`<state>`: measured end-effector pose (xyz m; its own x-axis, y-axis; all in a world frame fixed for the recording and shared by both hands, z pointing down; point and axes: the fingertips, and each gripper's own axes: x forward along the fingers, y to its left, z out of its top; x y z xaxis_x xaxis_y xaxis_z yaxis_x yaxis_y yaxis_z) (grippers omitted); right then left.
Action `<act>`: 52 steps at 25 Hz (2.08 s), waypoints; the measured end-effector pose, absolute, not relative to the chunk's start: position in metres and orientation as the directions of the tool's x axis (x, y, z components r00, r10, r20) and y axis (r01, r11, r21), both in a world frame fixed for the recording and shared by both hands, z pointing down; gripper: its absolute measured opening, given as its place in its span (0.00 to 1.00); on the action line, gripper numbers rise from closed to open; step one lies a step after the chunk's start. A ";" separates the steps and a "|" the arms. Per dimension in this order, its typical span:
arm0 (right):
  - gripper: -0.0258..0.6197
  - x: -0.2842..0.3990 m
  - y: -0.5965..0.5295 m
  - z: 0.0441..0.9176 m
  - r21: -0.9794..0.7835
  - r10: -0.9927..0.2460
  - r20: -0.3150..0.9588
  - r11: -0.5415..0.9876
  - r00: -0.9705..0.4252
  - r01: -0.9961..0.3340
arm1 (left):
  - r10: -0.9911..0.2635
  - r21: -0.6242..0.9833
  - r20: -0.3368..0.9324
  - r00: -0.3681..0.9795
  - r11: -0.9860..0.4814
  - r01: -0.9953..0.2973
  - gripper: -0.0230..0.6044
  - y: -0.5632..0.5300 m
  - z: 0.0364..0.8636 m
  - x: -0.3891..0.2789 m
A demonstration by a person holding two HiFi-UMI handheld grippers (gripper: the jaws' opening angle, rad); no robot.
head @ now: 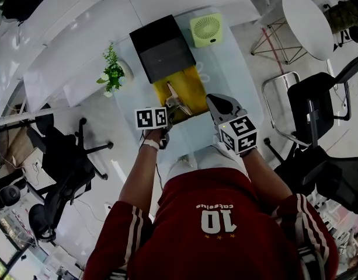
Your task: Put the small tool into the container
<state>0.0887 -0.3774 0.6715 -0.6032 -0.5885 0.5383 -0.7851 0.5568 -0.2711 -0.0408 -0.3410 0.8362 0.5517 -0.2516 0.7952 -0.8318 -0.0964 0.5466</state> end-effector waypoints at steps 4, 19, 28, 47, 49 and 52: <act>0.05 0.087 -0.377 0.664 -0.266 -0.597 0.531 0.556 -0.601 -0.787 | -0.266 0.546 0.793 0.549 -0.091 -0.833 0.27 -0.340 0.835 -0.050; 0.05 0.080 -0.342 0.619 -0.228 -0.651 0.497 0.539 -0.573 -0.811 | -0.423 0.555 0.716 0.555 -0.137 -0.821 0.27 -0.316 0.768 -0.081; 0.05 0.072 -0.288 0.570 -0.203 -0.707 0.448 0.515 -0.547 -0.833 | -0.526 0.580 0.604 0.598 -0.224 -0.783 0.27 -0.267 0.698 -0.089; 0.05 0.032 -0.184 0.434 -0.136 -0.774 0.250 0.566 -0.581 -0.813 | -0.728 0.481 0.263 0.633 -0.469 -0.741 0.26 -0.176 0.489 -0.122; 0.05 0.028 -0.174 0.420 -0.128 -0.782 0.235 0.565 -0.578 -0.815 | -0.734 0.450 0.235 0.637 -0.498 -0.741 0.26 -0.161 0.469 -0.122; 0.05 0.022 -0.166 0.399 -0.106 -0.802 0.198 0.555 -0.564 -0.825 | -0.742 0.422 0.175 0.647 -0.537 -0.731 0.25 -0.147 0.440 -0.125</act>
